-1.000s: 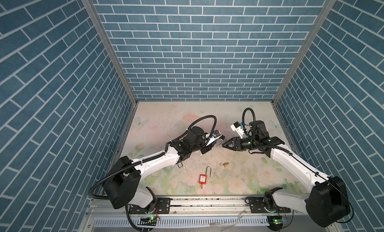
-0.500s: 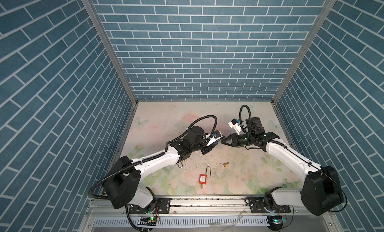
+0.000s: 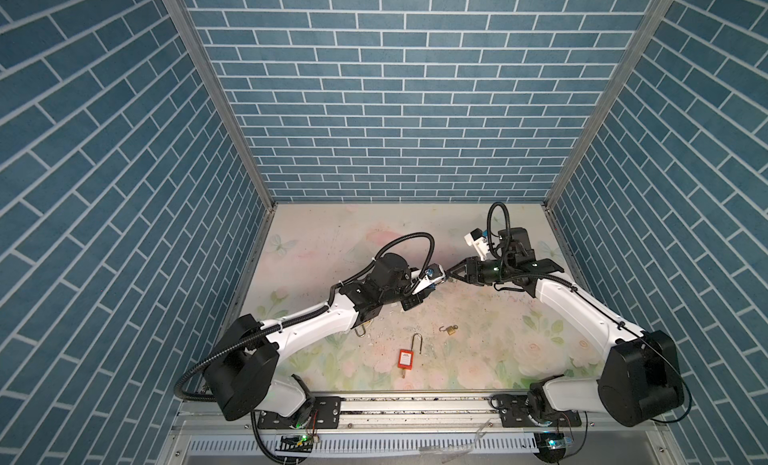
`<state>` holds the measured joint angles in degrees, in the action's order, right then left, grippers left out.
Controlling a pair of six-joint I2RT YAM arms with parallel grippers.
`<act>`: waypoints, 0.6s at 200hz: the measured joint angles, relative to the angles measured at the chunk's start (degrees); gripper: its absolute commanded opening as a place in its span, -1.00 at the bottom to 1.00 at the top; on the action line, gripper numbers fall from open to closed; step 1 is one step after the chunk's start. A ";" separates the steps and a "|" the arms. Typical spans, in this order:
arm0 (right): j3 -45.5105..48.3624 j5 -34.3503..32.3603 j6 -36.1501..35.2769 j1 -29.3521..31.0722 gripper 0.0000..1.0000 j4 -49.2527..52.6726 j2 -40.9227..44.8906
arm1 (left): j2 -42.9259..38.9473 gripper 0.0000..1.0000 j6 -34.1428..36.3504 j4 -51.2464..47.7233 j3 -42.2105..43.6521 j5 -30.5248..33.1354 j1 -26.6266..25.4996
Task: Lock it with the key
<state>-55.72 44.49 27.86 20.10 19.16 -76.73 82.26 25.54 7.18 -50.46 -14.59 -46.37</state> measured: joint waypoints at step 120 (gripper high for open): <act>0.59 4.35 2.34 4.94 -0.09 -0.48 0.15 | -0.50 -1.00 5.79 2.45 3.58 0.63 -0.11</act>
<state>-55.13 48.84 30.20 25.04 18.68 -76.58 81.76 31.33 9.63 -46.87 -13.96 -46.48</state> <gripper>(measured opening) 0.457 0.406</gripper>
